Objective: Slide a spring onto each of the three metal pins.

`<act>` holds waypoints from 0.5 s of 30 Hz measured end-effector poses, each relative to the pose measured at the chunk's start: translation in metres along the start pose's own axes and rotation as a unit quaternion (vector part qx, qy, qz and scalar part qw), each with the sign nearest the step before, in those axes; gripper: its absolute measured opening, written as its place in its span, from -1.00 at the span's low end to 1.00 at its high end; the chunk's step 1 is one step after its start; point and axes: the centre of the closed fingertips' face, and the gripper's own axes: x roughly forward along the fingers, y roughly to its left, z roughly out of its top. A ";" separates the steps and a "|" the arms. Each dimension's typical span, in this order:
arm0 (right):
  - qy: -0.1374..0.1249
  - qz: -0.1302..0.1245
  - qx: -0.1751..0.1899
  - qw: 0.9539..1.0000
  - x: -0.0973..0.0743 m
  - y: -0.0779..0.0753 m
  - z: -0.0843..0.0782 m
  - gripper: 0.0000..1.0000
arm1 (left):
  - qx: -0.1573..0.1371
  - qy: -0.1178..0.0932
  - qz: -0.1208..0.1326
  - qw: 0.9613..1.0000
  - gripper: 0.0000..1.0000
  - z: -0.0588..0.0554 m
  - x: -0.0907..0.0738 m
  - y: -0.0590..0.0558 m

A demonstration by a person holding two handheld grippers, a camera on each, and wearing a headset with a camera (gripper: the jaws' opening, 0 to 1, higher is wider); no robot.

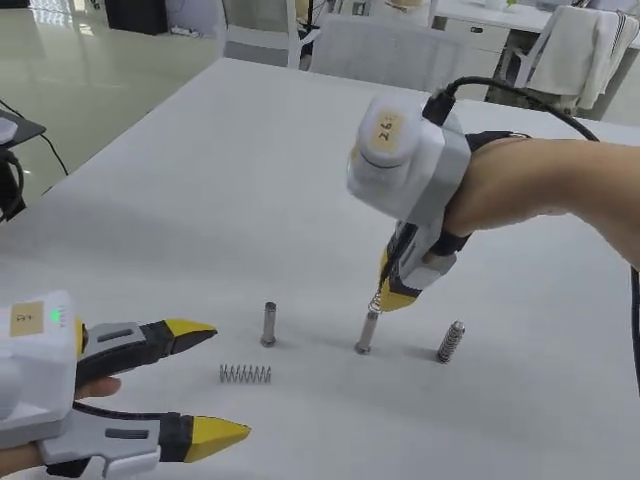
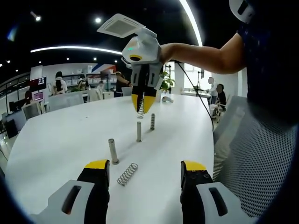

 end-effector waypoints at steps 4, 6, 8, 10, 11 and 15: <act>0.005 0.000 0.000 1.000 0.003 -0.002 -0.001 -0.82 | 0.000 0.000 0.000 1.000 0.12 0.000 0.000 0.001; 0.006 0.001 0.001 1.000 0.004 -0.002 -0.001 -0.82 | -0.001 0.000 0.000 1.000 0.11 -0.001 0.000 0.001; 0.009 0.003 0.000 1.000 0.005 -0.001 -0.002 -0.82 | -0.001 0.000 0.000 1.000 0.11 0.000 0.000 0.002; 0.011 0.003 0.000 1.000 0.006 -0.001 -0.002 -0.82 | -0.001 0.000 0.000 1.000 0.11 0.000 0.000 0.002; 0.012 0.003 0.000 1.000 0.007 -0.001 -0.003 -0.82 | 0.000 0.000 0.000 1.000 0.10 0.000 0.000 0.002; 0.016 0.005 0.002 1.000 0.009 -0.001 -0.003 -0.82 | -0.001 0.000 0.000 1.000 0.10 0.000 0.000 0.002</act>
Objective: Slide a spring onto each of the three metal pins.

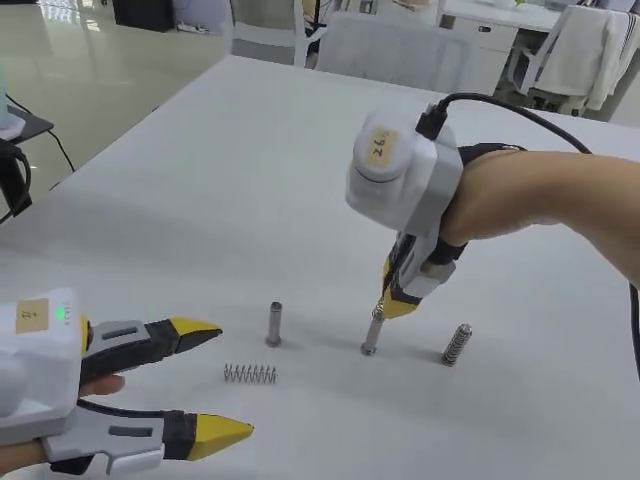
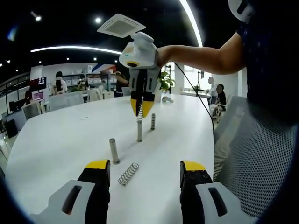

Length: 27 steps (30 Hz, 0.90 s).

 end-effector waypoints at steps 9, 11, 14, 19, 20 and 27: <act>0.010 0.008 0.004 1.000 0.014 -0.001 -0.001 -0.82 | -0.001 0.001 0.001 1.000 0.09 -0.001 -0.002 0.001; 0.014 0.009 0.005 1.000 0.020 -0.003 -0.002 -0.82 | -0.001 0.001 0.001 1.000 0.09 -0.001 -0.002 0.001; 0.021 0.007 0.008 1.000 0.026 -0.004 -0.003 -0.82 | -0.001 0.001 0.001 1.000 0.08 0.000 -0.002 0.001; 0.031 0.006 0.009 0.999 0.036 -0.005 -0.006 -0.82 | -0.001 0.000 0.001 1.000 0.08 0.000 -0.002 0.001; 0.031 0.006 0.008 0.999 0.038 -0.005 -0.006 -0.82 | -0.001 0.001 0.001 1.000 0.08 0.000 -0.002 0.000; 0.034 0.011 0.010 0.999 0.050 -0.003 -0.007 -0.82 | -0.001 0.002 0.001 1.000 0.07 0.000 -0.002 0.001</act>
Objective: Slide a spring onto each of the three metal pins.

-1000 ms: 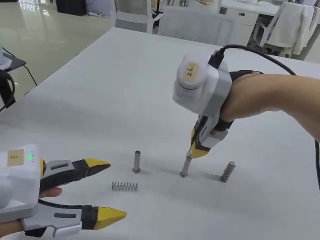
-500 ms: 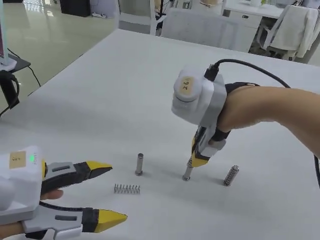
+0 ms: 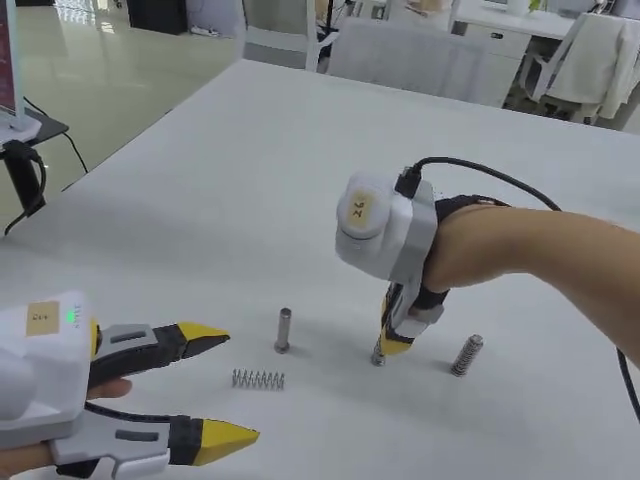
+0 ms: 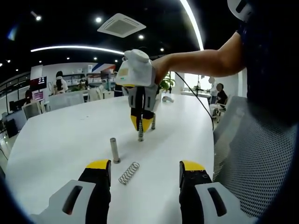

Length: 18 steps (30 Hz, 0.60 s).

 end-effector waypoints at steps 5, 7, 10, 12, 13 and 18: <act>0.003 0.004 -0.002 1.000 0.008 0.002 0.000 -0.82 | -0.001 0.001 0.001 1.000 0.07 0.000 -0.001 0.001; 0.001 0.004 -0.001 1.000 0.008 0.002 0.000 -0.82 | -0.001 0.001 0.001 1.000 0.07 -0.001 -0.001 0.001; 0.001 0.006 0.000 1.000 0.009 0.003 0.001 -0.81 | -0.001 0.001 0.001 1.000 0.07 -0.002 -0.001 0.001; 0.002 0.007 0.000 1.000 0.010 0.004 0.000 -0.81 | -0.002 0.001 0.001 1.000 0.06 -0.002 -0.001 0.001; 0.001 0.007 0.000 1.000 0.010 0.004 0.000 -0.81 | -0.002 0.001 0.002 1.000 0.06 -0.002 -0.001 0.001; -0.005 0.010 0.001 1.000 0.011 0.005 0.002 -0.76 | -0.002 0.001 0.002 1.000 0.06 -0.002 -0.002 0.001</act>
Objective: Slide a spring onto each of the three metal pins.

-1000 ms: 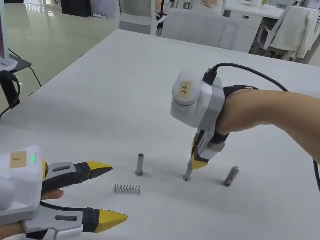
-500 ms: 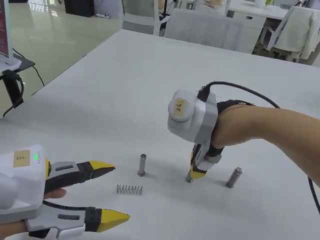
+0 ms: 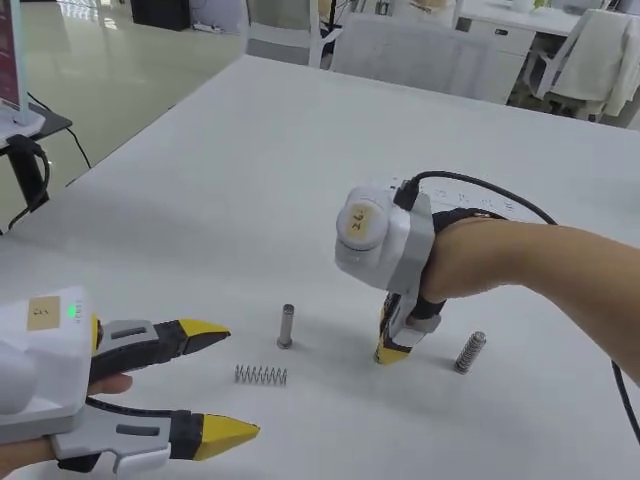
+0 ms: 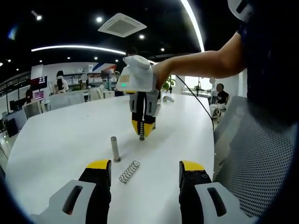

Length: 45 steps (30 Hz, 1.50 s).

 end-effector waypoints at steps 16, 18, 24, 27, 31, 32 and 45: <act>-0.028 -0.017 -0.006 0.999 -0.008 -0.002 0.010 -0.59 | -0.001 0.001 -0.001 1.000 0.06 -0.001 0.001 -0.001; -0.034 -0.020 -0.008 0.999 -0.010 -0.002 0.014 -0.58 | -0.001 0.001 -0.001 1.000 0.06 -0.001 0.001 -0.001; -0.049 -0.029 -0.012 0.998 -0.018 -0.001 0.023 -0.58 | -0.001 0.001 -0.001 1.000 0.06 -0.001 0.001 -0.001; -0.053 -0.031 -0.015 0.998 -0.020 0.002 0.026 -0.58 | -0.001 0.003 -0.001 1.000 0.06 -0.001 0.001 0.000; -0.062 -0.029 -0.016 0.998 -0.023 0.006 0.032 -0.60 | -0.001 0.002 0.000 1.000 0.06 -0.001 0.000 0.000; -0.065 -0.027 -0.017 0.997 -0.024 0.008 0.034 -0.60 | -0.001 0.002 0.000 1.000 0.06 -0.001 0.000 0.000; -0.090 -0.011 -0.036 0.995 -0.025 0.035 0.063 -0.65 | 0.000 0.005 0.003 1.000 0.06 -0.003 -0.004 0.000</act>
